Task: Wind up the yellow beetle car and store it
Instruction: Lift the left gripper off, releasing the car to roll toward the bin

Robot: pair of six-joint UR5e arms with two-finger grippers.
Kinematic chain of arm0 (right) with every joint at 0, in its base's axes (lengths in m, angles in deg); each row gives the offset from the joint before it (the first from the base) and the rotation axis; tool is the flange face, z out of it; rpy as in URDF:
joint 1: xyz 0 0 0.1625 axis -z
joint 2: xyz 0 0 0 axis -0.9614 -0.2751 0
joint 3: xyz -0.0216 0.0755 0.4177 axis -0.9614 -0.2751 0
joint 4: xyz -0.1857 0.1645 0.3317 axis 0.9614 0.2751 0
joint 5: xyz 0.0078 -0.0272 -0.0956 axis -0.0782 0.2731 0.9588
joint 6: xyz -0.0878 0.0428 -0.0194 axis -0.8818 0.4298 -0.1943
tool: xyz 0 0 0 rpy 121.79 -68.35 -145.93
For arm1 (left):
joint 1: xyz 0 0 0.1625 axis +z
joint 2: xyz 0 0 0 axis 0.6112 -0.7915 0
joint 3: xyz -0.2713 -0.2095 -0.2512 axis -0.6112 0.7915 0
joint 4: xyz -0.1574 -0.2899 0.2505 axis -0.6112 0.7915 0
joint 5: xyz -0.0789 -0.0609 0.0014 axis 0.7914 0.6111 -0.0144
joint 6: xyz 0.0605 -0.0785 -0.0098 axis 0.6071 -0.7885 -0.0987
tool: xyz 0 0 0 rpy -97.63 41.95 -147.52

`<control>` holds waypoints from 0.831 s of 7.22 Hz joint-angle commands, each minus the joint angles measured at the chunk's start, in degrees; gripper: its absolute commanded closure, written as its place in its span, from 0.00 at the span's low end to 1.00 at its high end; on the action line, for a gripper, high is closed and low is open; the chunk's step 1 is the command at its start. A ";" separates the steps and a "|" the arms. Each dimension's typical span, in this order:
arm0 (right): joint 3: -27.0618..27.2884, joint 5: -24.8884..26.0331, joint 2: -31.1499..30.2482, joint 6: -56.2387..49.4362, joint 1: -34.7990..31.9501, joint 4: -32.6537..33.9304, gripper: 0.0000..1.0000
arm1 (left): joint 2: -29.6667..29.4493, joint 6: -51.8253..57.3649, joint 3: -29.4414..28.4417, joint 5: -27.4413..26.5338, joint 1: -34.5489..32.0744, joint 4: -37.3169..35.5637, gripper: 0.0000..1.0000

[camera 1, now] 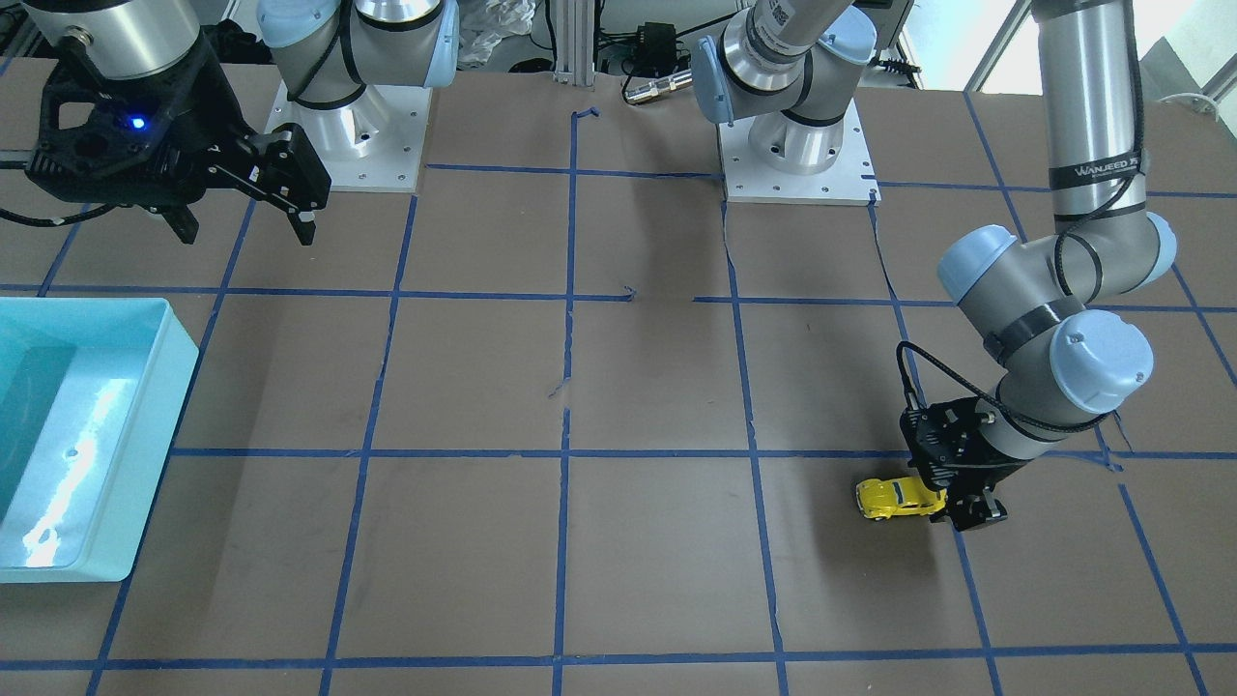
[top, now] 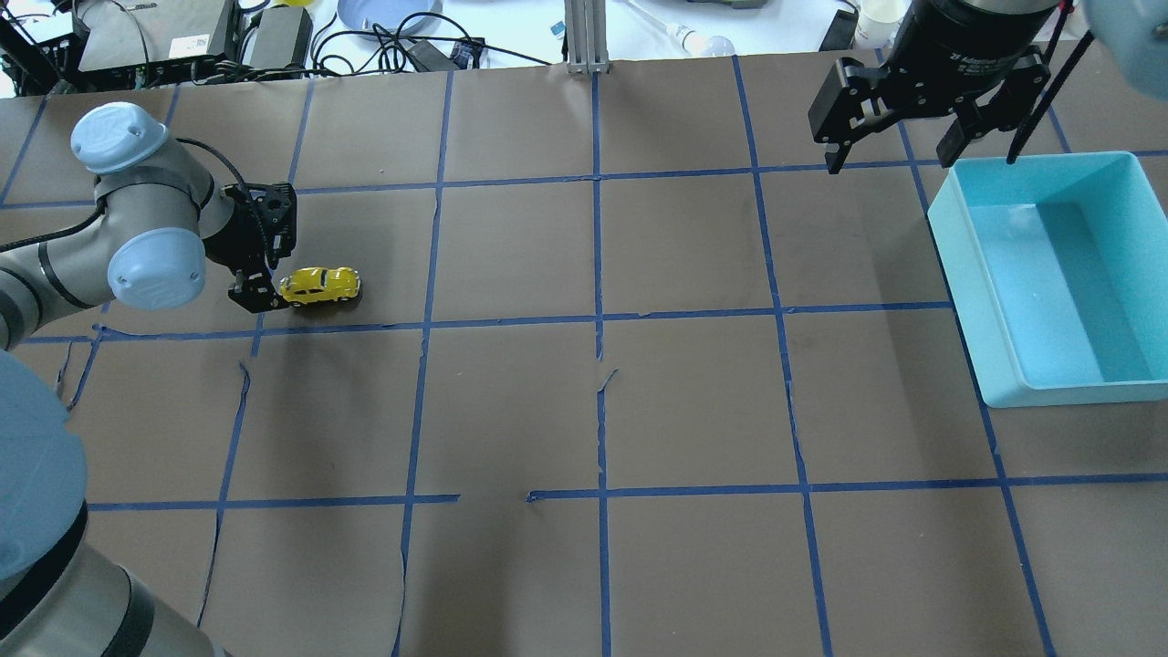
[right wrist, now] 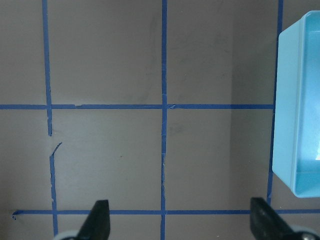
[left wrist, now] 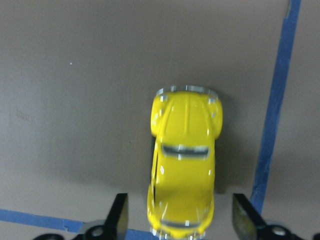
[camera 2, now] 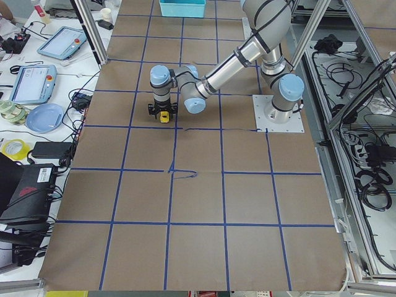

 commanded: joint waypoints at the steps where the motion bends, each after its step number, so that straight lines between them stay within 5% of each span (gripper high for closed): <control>1: 0.00 -0.05 0.00 -0.04 -0.07 0.01 0.00 | 0.70 -0.26 -0.14 0.26 -0.67 0.05 0.00; 6: 0.00 -0.22 0.00 0.05 -0.07 -0.08 0.00 | 9.64 -30.08 -2.69 -0.18 -11.02 10.31 0.00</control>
